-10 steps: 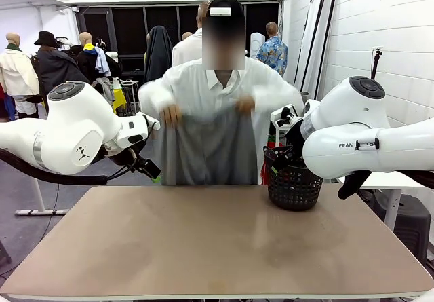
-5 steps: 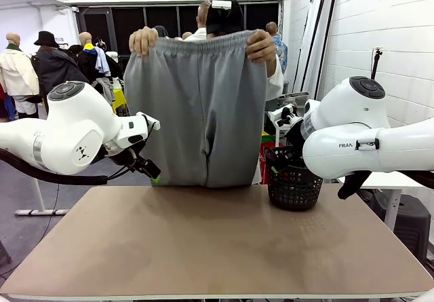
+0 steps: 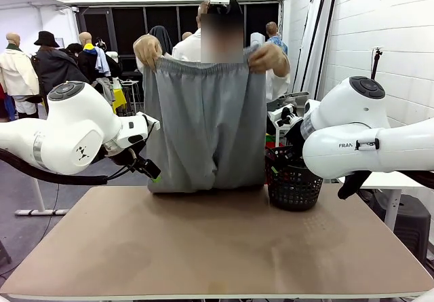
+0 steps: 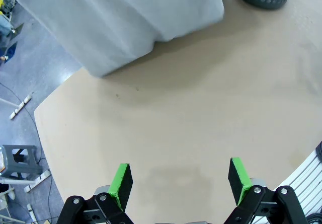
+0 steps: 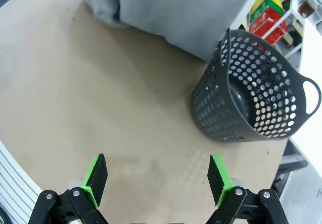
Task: Fold the training pants.
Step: Grab both ends of the Training pants handed by a person.
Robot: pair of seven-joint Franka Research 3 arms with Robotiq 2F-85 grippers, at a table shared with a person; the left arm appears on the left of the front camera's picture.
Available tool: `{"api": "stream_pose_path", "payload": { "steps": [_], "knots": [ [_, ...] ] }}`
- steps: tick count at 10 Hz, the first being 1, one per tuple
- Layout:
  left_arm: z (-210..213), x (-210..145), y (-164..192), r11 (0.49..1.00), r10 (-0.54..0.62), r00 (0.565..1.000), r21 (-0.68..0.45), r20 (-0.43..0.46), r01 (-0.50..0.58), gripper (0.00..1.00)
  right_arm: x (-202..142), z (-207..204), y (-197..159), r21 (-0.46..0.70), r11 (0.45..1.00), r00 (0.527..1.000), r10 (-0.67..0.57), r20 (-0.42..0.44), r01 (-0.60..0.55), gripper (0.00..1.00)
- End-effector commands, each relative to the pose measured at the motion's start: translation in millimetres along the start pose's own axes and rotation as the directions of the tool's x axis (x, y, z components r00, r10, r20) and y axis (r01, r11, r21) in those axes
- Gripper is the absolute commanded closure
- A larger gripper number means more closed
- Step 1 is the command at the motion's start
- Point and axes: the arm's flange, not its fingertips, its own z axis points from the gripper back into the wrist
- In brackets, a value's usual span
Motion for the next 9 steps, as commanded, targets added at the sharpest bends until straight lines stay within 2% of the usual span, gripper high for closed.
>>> {"api": "stream_pose_path", "payload": {
  "steps": [1,9],
  "knots": [
    [0.5,0.4,-0.2,1.0,-0.001,1.0,0.001,0.005,0.001,0.0,0.0,0.0,0.3,0.001,1.0,1.0,0.001,0.0,-0.001,0.0],
    [0.5,0.4,-0.2,1.0,-0.001,1.0,0.001,0.005,0.001,0.0,0.0,0.0,0.3,0.001,1.0,1.0,0.001,0.0,-0.001,0.0]
  ]
}}
